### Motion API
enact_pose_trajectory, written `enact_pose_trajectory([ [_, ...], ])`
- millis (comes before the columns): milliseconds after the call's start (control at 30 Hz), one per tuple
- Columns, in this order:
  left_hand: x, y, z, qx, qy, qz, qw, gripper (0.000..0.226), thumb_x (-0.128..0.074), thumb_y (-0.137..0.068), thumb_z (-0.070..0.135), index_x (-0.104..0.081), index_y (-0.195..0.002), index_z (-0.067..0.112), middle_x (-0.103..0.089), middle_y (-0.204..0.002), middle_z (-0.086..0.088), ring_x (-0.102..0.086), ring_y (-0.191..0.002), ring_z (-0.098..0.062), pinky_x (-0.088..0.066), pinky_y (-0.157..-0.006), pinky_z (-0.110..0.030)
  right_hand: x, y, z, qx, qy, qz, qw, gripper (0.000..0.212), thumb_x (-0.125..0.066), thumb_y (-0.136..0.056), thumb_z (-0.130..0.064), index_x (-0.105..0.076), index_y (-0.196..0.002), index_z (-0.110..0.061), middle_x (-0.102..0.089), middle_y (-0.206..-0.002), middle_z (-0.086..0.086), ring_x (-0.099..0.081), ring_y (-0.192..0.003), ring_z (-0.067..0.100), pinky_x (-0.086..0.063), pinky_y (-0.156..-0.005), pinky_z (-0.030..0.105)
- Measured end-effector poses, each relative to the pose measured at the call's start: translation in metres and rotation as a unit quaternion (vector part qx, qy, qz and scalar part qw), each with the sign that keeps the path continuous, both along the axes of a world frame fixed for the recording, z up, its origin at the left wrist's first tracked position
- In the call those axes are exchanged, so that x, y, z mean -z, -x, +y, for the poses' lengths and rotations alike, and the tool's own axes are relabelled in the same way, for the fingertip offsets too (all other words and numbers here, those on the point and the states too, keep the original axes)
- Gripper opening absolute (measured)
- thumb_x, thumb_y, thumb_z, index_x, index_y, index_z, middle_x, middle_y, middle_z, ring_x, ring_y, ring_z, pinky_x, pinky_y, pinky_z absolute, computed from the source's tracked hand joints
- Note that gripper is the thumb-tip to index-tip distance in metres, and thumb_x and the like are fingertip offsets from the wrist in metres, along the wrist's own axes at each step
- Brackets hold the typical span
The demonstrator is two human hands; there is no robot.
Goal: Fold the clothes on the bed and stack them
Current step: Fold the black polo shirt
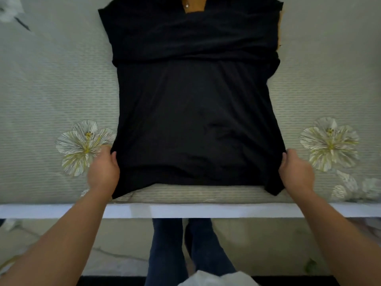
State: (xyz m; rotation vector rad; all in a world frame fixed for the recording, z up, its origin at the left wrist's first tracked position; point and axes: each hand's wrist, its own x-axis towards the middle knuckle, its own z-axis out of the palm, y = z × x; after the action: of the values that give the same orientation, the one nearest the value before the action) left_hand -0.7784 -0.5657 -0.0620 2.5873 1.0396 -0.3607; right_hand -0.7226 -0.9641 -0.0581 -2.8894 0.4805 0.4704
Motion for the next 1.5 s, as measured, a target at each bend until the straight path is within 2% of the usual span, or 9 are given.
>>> enact_pose_trajectory([
  [367, 0.005, 0.037, -0.042, 0.473, -0.037, -0.139, 0.869, 0.065, -0.029, -0.095, 0.044, -0.068, -0.089, -0.008, -0.065, -0.093, -0.027, -0.065, -0.085, -0.042, -0.053, -0.072, -0.05, -0.001, 0.057, 0.011, -0.362, 0.003, -0.072, 0.929, 0.076, -0.025, -0.091, -0.056, -0.061, -0.111, 0.008, -0.058, -0.118, 0.029, -0.055, -0.107, 0.048, -0.042, -0.082, 0.063],
  [500, 0.002, 0.038, -0.033, 0.437, -0.031, -0.085, 0.895, 0.032, -0.086, -0.045, -0.003, -0.065, -0.069, -0.007, -0.06, -0.061, -0.019, -0.059, -0.05, -0.033, -0.052, -0.046, -0.038, 0.001, 0.045, -0.004, -0.364, -0.002, -0.04, 0.931, 0.064, -0.084, -0.047, 0.007, -0.06, -0.105, 0.016, -0.06, -0.111, 0.032, -0.058, -0.098, 0.051, -0.043, -0.074, 0.065],
  [667, -0.015, 0.048, -0.014, 0.51, -0.032, -0.085, 0.855, 0.027, -0.079, -0.055, 0.008, -0.054, -0.053, -0.003, -0.048, -0.041, -0.014, -0.049, -0.032, -0.025, -0.027, -0.036, -0.02, -0.022, 0.044, -0.02, -0.454, 0.002, 0.044, 0.89, 0.076, -0.07, -0.062, 0.012, -0.042, -0.131, 0.004, -0.039, -0.14, 0.021, -0.041, -0.126, 0.041, -0.035, -0.102, 0.05],
  [800, -0.026, 0.062, 0.003, 0.561, -0.065, -0.046, 0.824, 0.027, -0.084, -0.049, 0.001, -0.057, -0.053, -0.001, -0.048, -0.042, -0.014, -0.049, -0.034, -0.025, -0.033, -0.034, -0.023, -0.034, 0.049, -0.05, -0.431, 0.024, 0.018, 0.902, 0.075, -0.069, -0.037, 0.03, -0.063, -0.108, 0.007, -0.057, -0.116, 0.032, -0.058, -0.097, 0.054, -0.049, -0.071, 0.059],
  [1033, -0.02, 0.078, 0.003, 0.536, -0.143, 0.265, 0.789, 0.028, -0.038, -0.094, 0.016, -0.044, -0.121, 0.019, -0.053, -0.115, 0.0, -0.049, -0.107, -0.018, -0.037, -0.079, -0.026, -0.035, 0.065, -0.079, -0.524, 0.114, 0.078, 0.84, 0.084, -0.092, -0.022, -0.007, -0.07, -0.103, -0.009, -0.065, -0.11, 0.022, -0.064, -0.095, 0.043, -0.052, -0.064, 0.053],
  [1167, -0.023, 0.082, -0.01, 0.552, -0.155, 0.225, 0.788, 0.028, -0.056, -0.082, 0.01, -0.053, -0.109, 0.012, -0.059, -0.102, -0.005, -0.056, -0.093, -0.023, -0.04, -0.071, -0.029, -0.031, 0.069, -0.076, -0.509, 0.117, 0.061, 0.851, 0.082, -0.086, -0.045, -0.015, -0.051, -0.119, -0.012, -0.049, -0.132, 0.023, -0.058, -0.107, 0.041, -0.047, -0.073, 0.062],
  [1267, -0.03, 0.085, -0.022, 0.599, -0.137, 0.069, 0.786, 0.046, -0.083, -0.022, -0.006, -0.06, -0.061, 0.002, -0.054, -0.056, -0.012, -0.054, -0.047, -0.028, -0.042, -0.044, -0.029, -0.03, 0.076, -0.069, -0.491, 0.148, 0.09, 0.854, 0.067, -0.083, -0.056, -0.025, -0.061, -0.116, -0.002, -0.053, -0.128, 0.022, -0.052, -0.118, 0.036, -0.043, -0.077, 0.066],
  [1400, -0.027, 0.09, -0.042, 0.548, -0.121, 0.039, 0.827, 0.068, -0.091, -0.022, 0.012, -0.05, -0.075, 0.004, -0.06, -0.065, -0.016, -0.06, -0.056, -0.029, -0.047, -0.05, -0.031, -0.018, 0.093, -0.054, -0.487, 0.161, 0.008, 0.858, 0.069, -0.024, -0.09, -0.057, -0.054, -0.122, -0.005, -0.012, -0.152, 0.019, 0.0, -0.141, 0.027, -0.03, -0.099, 0.061],
  [1500, -0.018, 0.084, -0.056, 0.525, -0.121, 0.044, 0.841, 0.078, -0.094, -0.025, 0.029, -0.063, -0.091, 0.0, -0.067, -0.088, -0.024, -0.067, -0.081, -0.039, -0.052, -0.067, -0.052, -0.006, 0.097, -0.029, -0.552, 0.133, -0.036, 0.822, 0.086, -0.079, -0.053, -0.053, -0.055, -0.122, -0.008, -0.021, -0.149, 0.011, -0.007, -0.142, 0.027, -0.008, -0.11, 0.05],
])
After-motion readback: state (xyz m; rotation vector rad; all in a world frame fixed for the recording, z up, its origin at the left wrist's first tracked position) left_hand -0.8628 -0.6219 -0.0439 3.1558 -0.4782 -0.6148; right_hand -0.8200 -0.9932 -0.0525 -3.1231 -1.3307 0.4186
